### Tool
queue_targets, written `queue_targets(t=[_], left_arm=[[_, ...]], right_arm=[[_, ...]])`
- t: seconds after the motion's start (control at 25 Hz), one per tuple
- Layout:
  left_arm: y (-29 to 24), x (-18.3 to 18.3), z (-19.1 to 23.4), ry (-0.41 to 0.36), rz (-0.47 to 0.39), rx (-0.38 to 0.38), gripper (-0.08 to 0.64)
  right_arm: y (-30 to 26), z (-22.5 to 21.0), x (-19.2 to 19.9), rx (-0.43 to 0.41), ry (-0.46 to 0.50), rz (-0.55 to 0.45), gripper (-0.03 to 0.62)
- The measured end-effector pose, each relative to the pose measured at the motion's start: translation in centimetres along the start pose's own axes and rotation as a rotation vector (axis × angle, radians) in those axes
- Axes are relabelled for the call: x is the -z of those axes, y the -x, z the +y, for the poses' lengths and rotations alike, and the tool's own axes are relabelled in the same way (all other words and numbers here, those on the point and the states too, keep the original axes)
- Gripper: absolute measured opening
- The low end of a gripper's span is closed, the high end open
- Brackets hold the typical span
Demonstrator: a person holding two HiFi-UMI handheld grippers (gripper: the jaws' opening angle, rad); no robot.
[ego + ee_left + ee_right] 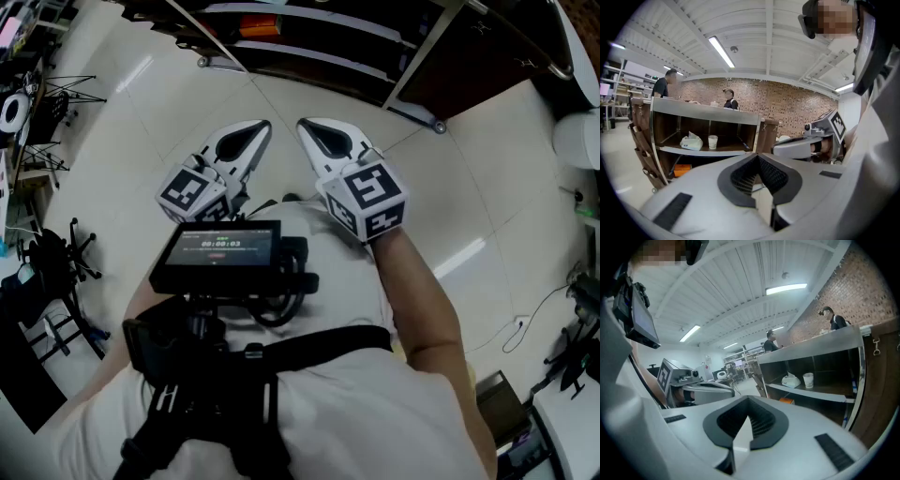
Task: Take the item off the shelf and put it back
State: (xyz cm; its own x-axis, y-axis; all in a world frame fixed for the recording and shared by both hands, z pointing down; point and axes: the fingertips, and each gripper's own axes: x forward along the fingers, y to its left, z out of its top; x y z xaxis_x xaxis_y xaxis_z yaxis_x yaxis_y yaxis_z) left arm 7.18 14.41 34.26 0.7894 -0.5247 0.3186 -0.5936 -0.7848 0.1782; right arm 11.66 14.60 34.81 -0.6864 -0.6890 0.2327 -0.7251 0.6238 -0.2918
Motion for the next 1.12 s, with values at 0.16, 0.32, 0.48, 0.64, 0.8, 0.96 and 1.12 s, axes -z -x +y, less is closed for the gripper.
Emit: queue_targets(t=[0.16,0.32,0.48,0.64,0.8,0.96,1.12], left_arm=[[-0.8,-0.3,-0.1,-0.002,-0.009,-0.016,0.009],[-1.3,-0.1,-0.5,0.002,-0.008,-0.034,0.026],[-1.7,0.1,-0.6,0.007,-0.002,-0.057,0.052],[-2.1,0.1,-0.6,0.014,0.002,-0.075,0.061],[-2.1,0.2,0.1,0.031,-0.001,-0.086,0.061],[-2.1,0.4,1.5,0.049,-0.005,-0.094,0.015],[-2.4,0.2,3.3,0.055,-0.019,-0.062,0.002]], right_arm=[[0.4,-1.0,0.2,-0.009,-0.004,0.011,0.008],[0.5,-1.4,0.3,-0.029,-0.008,0.017,0.007],[0.6,-1.7,0.7,-0.055,-0.013,0.026,0.007],[0.6,-2.3,1.1,-0.065,-0.024,0.038,0.008],[0.0,-2.6,1.1,-0.076,-0.025,0.057,0.006],[-1.2,-2.9,1.0,-0.071,-0.018,0.073,0.008],[-3.0,-3.2,0.7,-0.051,-0.015,0.083,0.006]])
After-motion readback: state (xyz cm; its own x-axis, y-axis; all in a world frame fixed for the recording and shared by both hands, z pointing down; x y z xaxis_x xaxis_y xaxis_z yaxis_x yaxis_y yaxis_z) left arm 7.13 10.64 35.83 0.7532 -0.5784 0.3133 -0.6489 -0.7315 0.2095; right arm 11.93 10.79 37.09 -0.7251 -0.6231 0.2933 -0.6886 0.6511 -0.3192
